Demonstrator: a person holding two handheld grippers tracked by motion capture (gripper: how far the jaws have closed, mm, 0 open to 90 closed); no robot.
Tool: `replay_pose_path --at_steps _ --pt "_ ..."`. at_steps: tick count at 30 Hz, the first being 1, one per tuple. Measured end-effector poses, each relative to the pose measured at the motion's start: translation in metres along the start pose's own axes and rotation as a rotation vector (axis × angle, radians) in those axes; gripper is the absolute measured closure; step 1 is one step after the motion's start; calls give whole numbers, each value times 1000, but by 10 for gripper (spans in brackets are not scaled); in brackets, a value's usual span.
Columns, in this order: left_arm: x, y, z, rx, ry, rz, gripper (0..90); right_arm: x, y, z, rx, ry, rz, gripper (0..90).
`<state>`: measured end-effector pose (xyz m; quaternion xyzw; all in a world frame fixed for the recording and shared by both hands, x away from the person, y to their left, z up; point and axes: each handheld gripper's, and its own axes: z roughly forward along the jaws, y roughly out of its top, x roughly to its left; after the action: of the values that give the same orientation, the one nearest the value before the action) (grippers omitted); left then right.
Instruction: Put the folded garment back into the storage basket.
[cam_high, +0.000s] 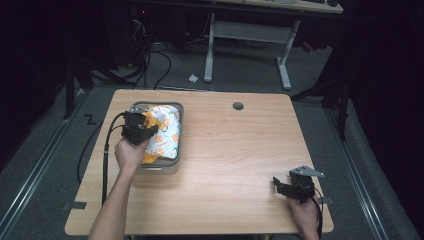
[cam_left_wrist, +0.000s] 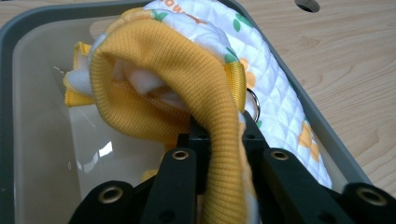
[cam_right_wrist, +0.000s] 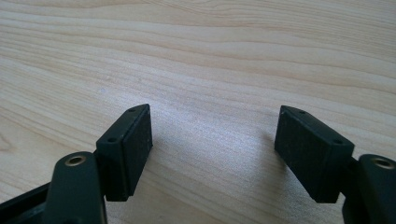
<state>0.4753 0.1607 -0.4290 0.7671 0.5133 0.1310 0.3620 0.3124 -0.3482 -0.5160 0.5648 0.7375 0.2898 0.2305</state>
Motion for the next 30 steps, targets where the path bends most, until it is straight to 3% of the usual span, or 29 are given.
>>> replay_pose_path --at_steps 15,22,26,28,30 --pt "1 -3 23 84 11 -1 794 0 0 0 1 1 0 279" --pt "1 -2 25 90 17 -9 778 0 0 0 0 2 -2 279" --pt "2 -2 26 91 35 -19 695 0 0 0 1 1 -1 279" --pt "0 -2 25 91 72 -9 630 0 0 0 1 1 0 279" --pt "-1 -2 23 79 80 0 602 0 0 0 1 1 1 279"
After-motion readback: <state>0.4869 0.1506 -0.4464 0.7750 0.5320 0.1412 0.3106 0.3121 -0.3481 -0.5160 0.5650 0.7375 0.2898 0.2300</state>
